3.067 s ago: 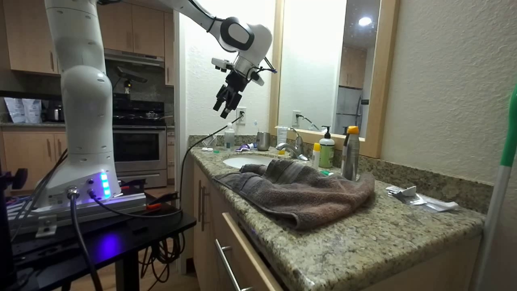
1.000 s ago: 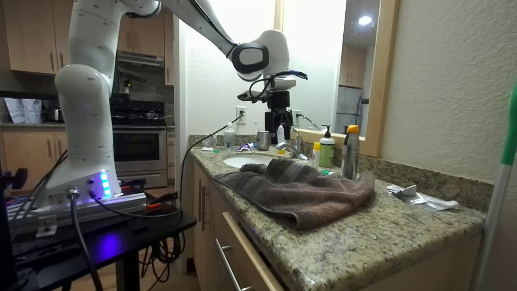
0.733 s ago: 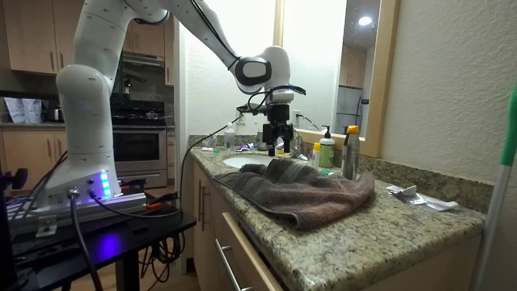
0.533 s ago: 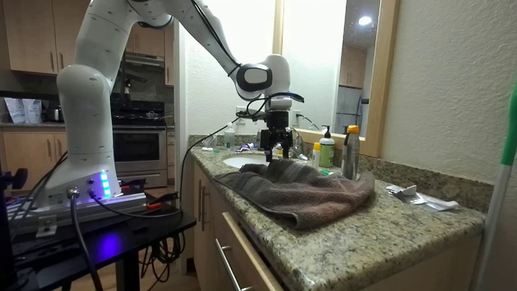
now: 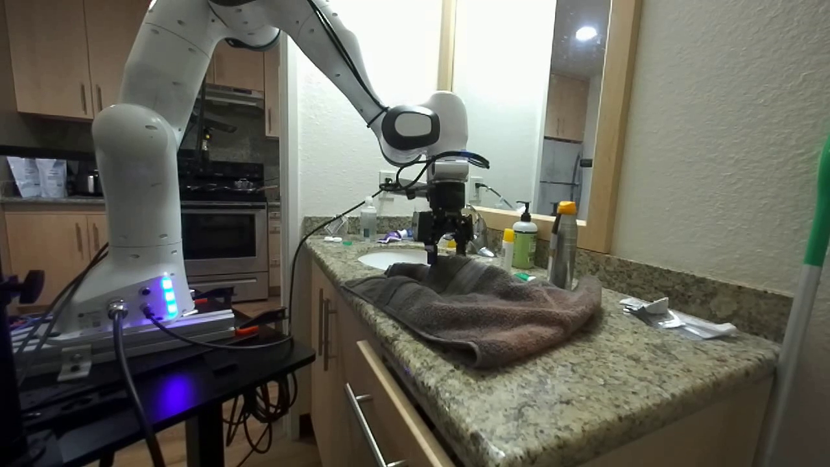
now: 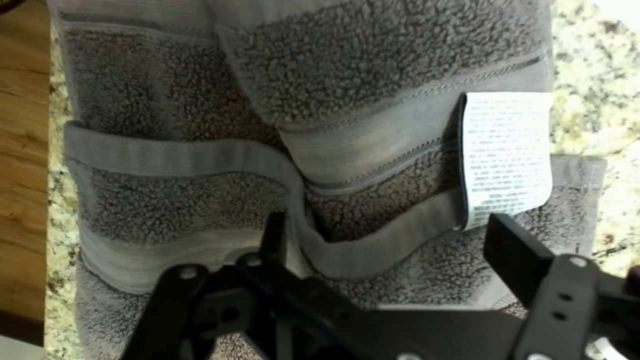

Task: Use the grey towel to wipe the countertop

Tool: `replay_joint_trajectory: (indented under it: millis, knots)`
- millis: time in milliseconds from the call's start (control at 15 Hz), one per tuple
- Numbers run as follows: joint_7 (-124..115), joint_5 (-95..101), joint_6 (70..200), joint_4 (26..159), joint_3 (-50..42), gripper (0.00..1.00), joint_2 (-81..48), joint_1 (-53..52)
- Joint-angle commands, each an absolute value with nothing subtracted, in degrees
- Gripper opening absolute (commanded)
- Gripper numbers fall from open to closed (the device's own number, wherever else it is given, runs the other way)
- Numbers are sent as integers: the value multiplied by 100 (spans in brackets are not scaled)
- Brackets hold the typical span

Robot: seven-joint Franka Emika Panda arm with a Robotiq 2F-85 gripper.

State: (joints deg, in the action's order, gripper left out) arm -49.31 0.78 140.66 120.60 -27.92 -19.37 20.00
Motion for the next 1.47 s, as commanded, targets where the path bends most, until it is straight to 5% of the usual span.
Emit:
replay_joint_trajectory:
  millis: [0,267,333,1067,1400]
  knots:
    - [-5108,113,13974,12032,-2870,100,-2009,1974]
    - [-5075,63,14046,12041,-2828,100,-2001,1997]
    - [-5082,63,14046,12041,-2828,75,-2002,1997]
    - [-4284,-689,14091,12276,-2429,3,-1828,2214]
    - [-2776,-1776,13076,12490,-2157,1,-1496,2373]
